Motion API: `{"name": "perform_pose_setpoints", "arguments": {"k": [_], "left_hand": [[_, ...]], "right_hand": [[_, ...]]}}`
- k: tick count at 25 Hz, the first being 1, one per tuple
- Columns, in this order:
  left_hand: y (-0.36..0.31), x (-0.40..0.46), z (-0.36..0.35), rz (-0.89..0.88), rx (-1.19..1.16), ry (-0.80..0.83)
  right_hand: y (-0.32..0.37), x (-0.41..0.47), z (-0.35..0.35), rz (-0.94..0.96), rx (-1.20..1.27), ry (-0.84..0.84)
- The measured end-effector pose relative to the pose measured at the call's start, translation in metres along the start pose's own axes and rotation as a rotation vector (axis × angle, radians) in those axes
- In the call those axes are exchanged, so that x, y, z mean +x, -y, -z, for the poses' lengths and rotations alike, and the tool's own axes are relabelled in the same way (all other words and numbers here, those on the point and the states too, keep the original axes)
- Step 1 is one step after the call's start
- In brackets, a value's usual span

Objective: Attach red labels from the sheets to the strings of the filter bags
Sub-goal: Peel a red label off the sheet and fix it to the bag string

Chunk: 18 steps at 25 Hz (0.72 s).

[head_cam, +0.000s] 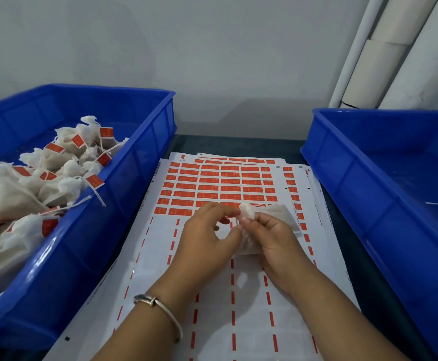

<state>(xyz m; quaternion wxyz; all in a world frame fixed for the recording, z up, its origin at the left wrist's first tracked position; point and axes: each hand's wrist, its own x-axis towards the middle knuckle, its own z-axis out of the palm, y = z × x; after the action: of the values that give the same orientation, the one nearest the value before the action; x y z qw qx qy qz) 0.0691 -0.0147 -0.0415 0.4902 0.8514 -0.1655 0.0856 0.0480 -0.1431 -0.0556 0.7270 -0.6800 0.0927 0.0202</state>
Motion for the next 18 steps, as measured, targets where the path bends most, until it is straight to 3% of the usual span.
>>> {"name": "perform_pose_setpoints", "arguments": {"k": [7, 14, 18], "left_hand": [[0.007, 0.0051, -0.0009, 0.024, 0.083, 0.037], [0.0025, 0.0065, 0.0035, 0.176, -0.251, 0.093], [0.0071, 0.0106, 0.0071, 0.254, -0.232, 0.025]], "right_hand": [[0.0016, 0.0015, 0.0031, -0.014, 0.1, 0.01], [-0.0007, 0.003, 0.0038, -0.022, 0.131, 0.016], [-0.0001, 0.0044, 0.0046, -0.044, 0.129, -0.034]]}}
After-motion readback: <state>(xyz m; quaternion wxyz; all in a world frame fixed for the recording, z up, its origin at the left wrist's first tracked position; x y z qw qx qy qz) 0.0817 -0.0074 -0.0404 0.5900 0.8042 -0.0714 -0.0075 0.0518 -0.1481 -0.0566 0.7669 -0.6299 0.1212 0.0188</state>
